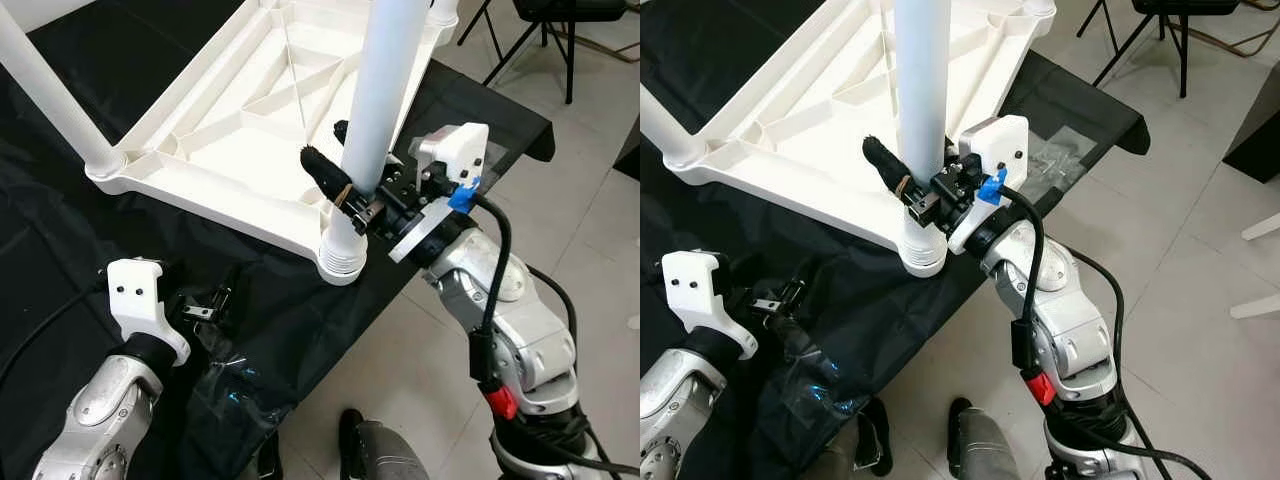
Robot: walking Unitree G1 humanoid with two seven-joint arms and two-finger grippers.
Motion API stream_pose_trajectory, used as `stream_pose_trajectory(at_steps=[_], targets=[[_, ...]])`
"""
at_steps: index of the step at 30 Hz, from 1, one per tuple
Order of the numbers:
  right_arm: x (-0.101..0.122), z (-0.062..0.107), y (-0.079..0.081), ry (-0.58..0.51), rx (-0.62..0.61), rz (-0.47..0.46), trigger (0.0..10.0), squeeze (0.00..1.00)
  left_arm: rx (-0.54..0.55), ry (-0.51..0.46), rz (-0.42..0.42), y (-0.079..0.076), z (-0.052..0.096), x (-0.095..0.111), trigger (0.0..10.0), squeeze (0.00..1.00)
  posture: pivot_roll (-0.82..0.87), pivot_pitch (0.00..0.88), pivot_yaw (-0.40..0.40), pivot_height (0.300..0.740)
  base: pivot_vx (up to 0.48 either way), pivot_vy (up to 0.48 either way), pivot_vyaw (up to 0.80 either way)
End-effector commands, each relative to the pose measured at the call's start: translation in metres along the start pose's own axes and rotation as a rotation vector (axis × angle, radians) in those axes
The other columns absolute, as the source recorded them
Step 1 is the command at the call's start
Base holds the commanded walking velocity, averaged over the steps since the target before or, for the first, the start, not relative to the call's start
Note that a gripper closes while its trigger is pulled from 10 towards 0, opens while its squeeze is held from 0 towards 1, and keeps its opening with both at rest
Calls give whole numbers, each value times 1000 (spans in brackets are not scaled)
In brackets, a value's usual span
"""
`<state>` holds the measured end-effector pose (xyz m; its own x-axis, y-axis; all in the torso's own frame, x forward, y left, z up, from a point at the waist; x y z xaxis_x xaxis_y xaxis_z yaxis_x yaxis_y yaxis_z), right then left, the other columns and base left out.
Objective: Building children table
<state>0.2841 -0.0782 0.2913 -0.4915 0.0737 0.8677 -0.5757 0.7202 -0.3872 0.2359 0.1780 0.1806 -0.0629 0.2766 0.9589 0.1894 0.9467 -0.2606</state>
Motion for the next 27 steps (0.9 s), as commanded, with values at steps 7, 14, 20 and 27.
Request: stream_pose_trajectory(at_steps=[7, 14, 20, 27], targets=[[-24, -1, -7, 143, 88, 11, 10000, 0, 21, 16, 17, 2, 3, -6, 10000, 0, -50, 382, -32, 740, 0, 0, 0], [-18, -4, -4, 86, 290, 5, 10000, 0, 20, 16, 21, 2, 3, -6, 10000, 0, -49, 381, -33, 740, 0, 0, 0], [-13, -3, 0, 35, 477, 71, 10000, 0, 23, 14, 21, 1, 4, -5, 10000, 0, -42, 383, -37, 740, 0, 0, 0], [-10, -1, 4, 0, 585, 91, 10000, 0, 22, 16, 22, 1, 5, -5, 10000, 0, -42, 380, -36, 740, 0, 0, 0]])
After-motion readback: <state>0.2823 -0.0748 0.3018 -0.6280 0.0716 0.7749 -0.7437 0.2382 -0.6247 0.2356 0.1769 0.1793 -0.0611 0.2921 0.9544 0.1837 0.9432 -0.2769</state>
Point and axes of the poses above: a point about 5 cm out from each wrist's last joint towards the gripper, its own z axis pointing back from the gripper into the wrist, its own x axis along the axis of the wrist's last joint, y = z × x, the point moved 1 cm from there along -z, pointing out of the wrist towards the gripper, and after that the axes turned 8 degrees about z, right-handed, at the moved point
